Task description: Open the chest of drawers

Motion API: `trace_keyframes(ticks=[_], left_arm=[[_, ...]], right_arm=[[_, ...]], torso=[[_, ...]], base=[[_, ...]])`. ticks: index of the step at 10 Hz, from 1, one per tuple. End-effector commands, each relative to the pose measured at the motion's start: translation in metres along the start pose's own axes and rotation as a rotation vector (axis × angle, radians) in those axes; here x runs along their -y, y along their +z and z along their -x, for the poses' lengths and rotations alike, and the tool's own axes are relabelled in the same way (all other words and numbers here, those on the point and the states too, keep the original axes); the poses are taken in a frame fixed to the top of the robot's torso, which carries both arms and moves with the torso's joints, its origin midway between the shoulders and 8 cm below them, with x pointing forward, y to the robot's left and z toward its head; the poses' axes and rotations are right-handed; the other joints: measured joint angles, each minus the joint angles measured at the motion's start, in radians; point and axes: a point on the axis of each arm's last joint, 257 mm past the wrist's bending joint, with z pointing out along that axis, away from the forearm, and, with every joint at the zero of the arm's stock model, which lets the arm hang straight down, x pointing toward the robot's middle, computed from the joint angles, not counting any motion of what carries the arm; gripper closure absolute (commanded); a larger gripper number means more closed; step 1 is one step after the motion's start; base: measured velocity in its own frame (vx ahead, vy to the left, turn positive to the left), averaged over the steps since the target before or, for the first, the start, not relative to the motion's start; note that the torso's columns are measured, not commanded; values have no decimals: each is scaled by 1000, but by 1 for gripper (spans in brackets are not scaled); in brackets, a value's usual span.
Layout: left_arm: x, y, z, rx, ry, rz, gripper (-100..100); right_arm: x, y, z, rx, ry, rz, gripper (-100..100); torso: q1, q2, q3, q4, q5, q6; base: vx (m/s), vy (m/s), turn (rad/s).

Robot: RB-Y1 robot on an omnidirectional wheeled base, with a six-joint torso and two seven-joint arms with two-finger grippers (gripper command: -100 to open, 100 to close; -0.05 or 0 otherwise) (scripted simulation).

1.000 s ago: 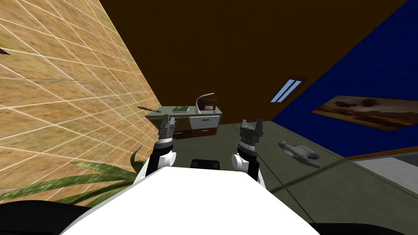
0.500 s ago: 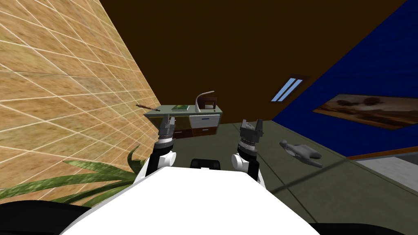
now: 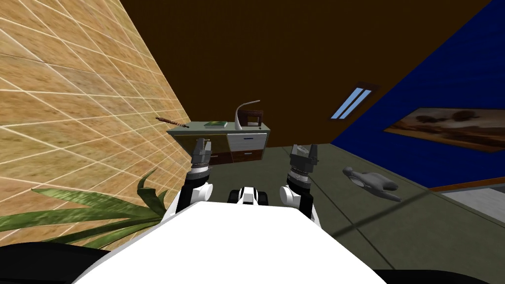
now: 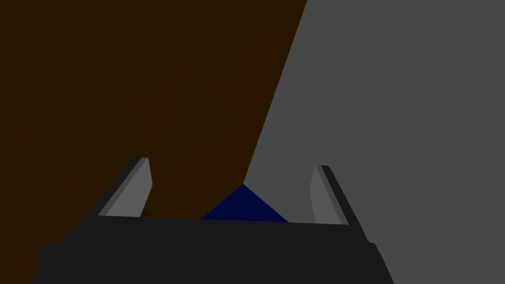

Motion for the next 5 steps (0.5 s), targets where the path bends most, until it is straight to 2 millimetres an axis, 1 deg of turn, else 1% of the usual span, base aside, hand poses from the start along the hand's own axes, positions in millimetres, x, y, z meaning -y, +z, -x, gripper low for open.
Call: trace_keyframes(ticks=[1, 2, 5], left_arm=[[-18, -4, -8, -52, 19, 24, -100], [-25, -6, -9, -62, 23, 34, -100], [-49, -11, -13, -87, 34, 72, -100]], right_arm=[[0, 0, 0, 0, 0, -1, 0], [0, 0, 0, 0, 0, -1, 0], [0, 0, 0, 0, 0, -1, 0]], torso=[[-1, 32, -70, 33, 0, 0], [-2, 39, -91, 42, 0, 0], [1, 46, -94, 47, 0, 0]], base=[[97, -46, 3], [116, -45, 5], [111, -38, 3]])
